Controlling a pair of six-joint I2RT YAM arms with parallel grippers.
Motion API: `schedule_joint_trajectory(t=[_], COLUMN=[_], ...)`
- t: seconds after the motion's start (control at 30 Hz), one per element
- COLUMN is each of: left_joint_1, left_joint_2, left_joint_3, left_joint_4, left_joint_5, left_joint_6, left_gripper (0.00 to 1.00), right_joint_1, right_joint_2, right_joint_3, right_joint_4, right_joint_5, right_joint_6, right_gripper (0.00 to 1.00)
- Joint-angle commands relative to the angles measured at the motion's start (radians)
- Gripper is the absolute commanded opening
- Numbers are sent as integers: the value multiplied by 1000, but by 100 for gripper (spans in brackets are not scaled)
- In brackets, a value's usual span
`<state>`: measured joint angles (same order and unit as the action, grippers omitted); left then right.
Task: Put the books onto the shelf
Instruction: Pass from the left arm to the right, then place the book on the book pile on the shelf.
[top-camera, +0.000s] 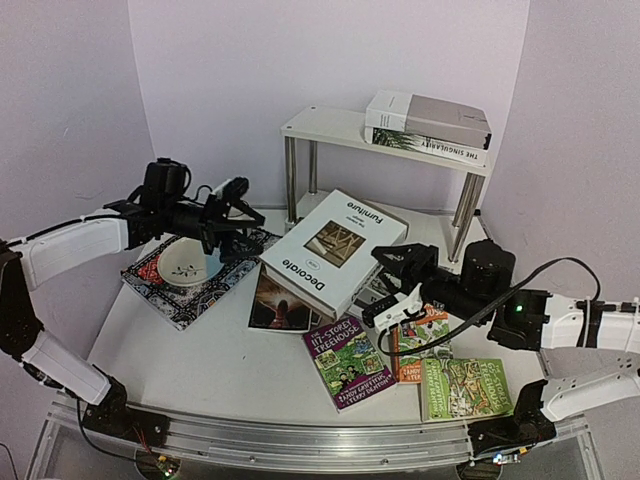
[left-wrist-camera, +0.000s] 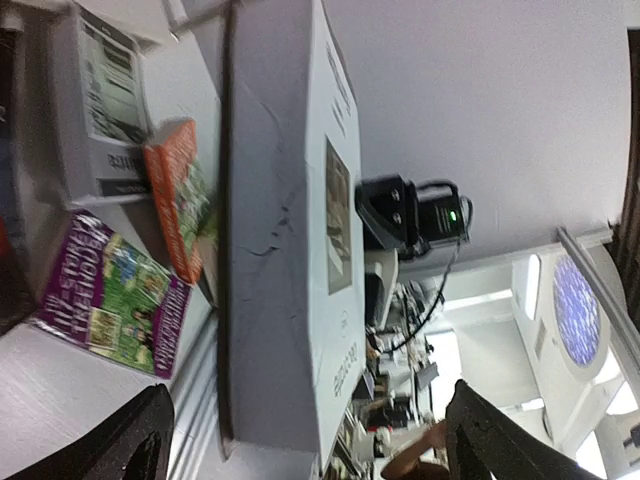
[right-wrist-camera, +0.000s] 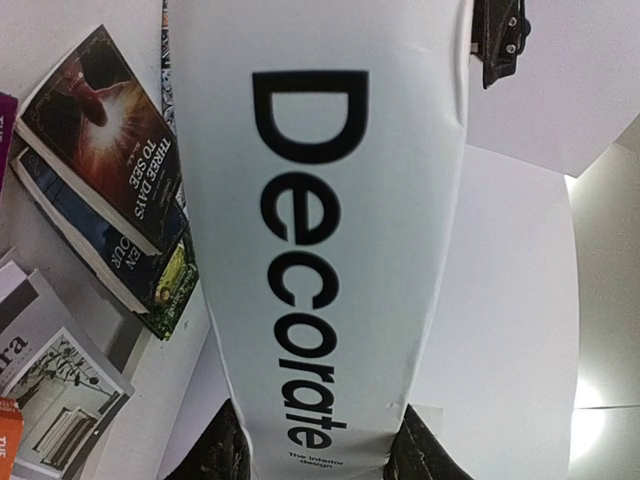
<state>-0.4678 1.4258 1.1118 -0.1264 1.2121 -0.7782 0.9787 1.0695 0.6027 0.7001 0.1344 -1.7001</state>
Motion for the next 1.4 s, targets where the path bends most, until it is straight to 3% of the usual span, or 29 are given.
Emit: schedule_joint_trajectory(t=[0.0, 0.07, 0.27, 0.53, 0.87, 1.37], left_joint_1=[192, 241, 251, 250, 250, 250], left_joint_2=[-150, -199, -257, -276, -275, -261], left_joint_3=[39, 33, 27, 19, 5, 2], left_joint_4=[20, 16, -3, -33, -47, -61], left_joint_5=[-138, -191, -263, -316, -323, -311], left_joint_6=[29, 43, 77, 117, 150, 168], left_gripper=[99, 100, 100, 100, 99, 98], right_joint_1=[5, 5, 5, 5, -18, -279], right_joint_2=[-36, -37, -22, 97, 335, 481], right_joint_3=[97, 126, 342, 624, 1006, 1197], right_joint_4=[-28, -42, -202, -311, -355, -347], right_joint_5=[129, 158, 215, 274, 567, 714], right_joint_6=[72, 76, 223, 319, 195, 128], right_gripper=[13, 12, 9, 14, 6, 7])
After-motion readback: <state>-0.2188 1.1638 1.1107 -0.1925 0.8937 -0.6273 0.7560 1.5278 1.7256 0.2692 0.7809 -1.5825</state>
